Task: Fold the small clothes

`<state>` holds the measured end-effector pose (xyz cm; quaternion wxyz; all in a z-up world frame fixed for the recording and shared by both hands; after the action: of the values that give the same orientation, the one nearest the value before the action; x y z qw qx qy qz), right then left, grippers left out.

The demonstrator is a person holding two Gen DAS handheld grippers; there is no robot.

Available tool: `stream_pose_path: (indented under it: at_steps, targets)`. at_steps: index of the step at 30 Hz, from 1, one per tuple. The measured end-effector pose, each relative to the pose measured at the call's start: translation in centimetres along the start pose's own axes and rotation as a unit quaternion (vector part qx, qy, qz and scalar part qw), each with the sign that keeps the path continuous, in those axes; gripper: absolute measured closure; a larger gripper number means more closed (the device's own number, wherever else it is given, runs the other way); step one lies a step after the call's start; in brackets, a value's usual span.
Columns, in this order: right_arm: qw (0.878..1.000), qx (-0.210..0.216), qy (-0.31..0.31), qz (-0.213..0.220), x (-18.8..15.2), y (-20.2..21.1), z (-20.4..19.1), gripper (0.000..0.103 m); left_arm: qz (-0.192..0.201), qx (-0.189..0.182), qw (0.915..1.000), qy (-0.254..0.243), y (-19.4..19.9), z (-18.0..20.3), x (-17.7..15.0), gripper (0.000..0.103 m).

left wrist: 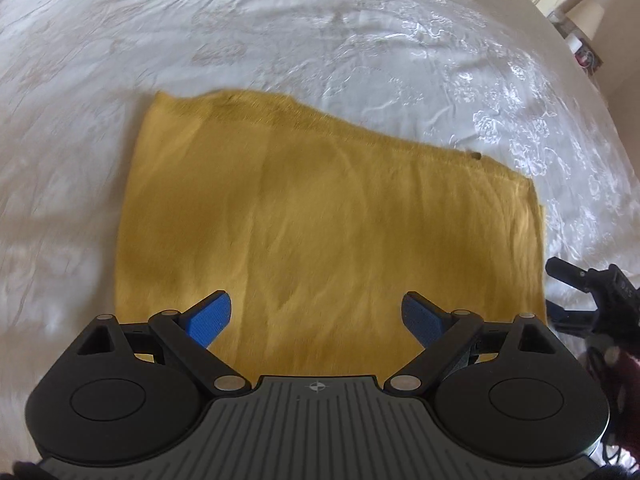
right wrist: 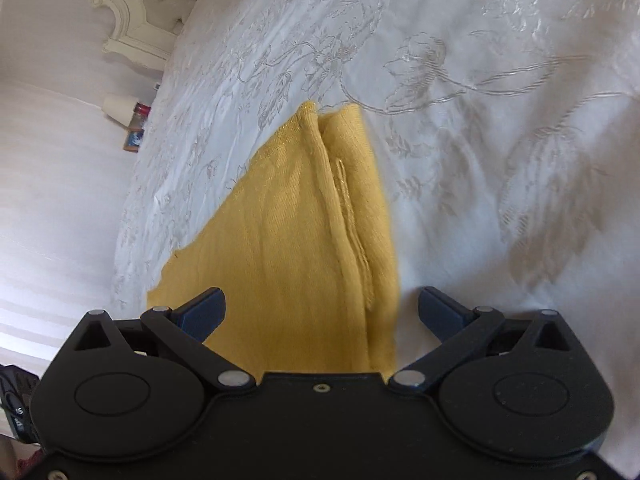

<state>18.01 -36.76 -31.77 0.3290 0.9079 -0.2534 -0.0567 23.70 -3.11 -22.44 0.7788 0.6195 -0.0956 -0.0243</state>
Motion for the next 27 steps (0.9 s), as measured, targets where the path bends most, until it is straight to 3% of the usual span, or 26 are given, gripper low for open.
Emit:
stream_pose_path:
  at_steps: [5,12,13,19,25,26,27]
  targets:
    - [0.999,0.040,-0.001,0.001,1.2,-1.9,-1.1,0.000,-0.003,-0.003,1.0000,-0.003,-1.9,0.9,3.2,0.010]
    - [0.999,-0.011,0.025,-0.019,1.7,-3.2,-2.7,0.000,-0.013,0.011,0.9998,-0.012,-6.0,1.9,6.2,0.007]
    - [0.999,-0.015,0.030,-0.022,1.6,-3.3,-2.9,0.000,-0.017,0.015,0.9996,-0.015,-6.6,2.0,6.4,0.001]
    - [0.999,0.001,0.027,-0.031,2.2,-3.6,-2.7,0.000,-0.023,0.077,0.9954,-0.052,-8.7,3.3,6.6,0.000]
    - [0.998,0.000,0.039,-0.046,2.3,-3.0,-2.4,0.001,-0.029,0.071,0.9951,-0.062,-8.0,3.3,6.2,0.000]
    - [0.998,0.000,0.040,-0.049,2.2,-2.9,-2.5,0.002,-0.027,0.069,0.9951,-0.066,-7.6,3.4,5.9,0.001]
    - [0.998,-0.001,0.043,-0.051,2.2,-2.8,-2.6,0.011,-0.022,0.068,0.9949,-0.070,-6.9,3.4,5.5,0.001]
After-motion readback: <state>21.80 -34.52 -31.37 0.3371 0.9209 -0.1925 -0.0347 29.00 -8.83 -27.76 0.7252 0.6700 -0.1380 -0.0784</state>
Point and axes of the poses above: each gripper's, at about its wrist camera, not at the fingertips, and y roughly against the way its jaws point, z to its right, x to its top, the point moved 7 cm from there along -y, roughly the way its jaws point, and after that the axes turned 13 degrees about -z, right-handed, at the moved point
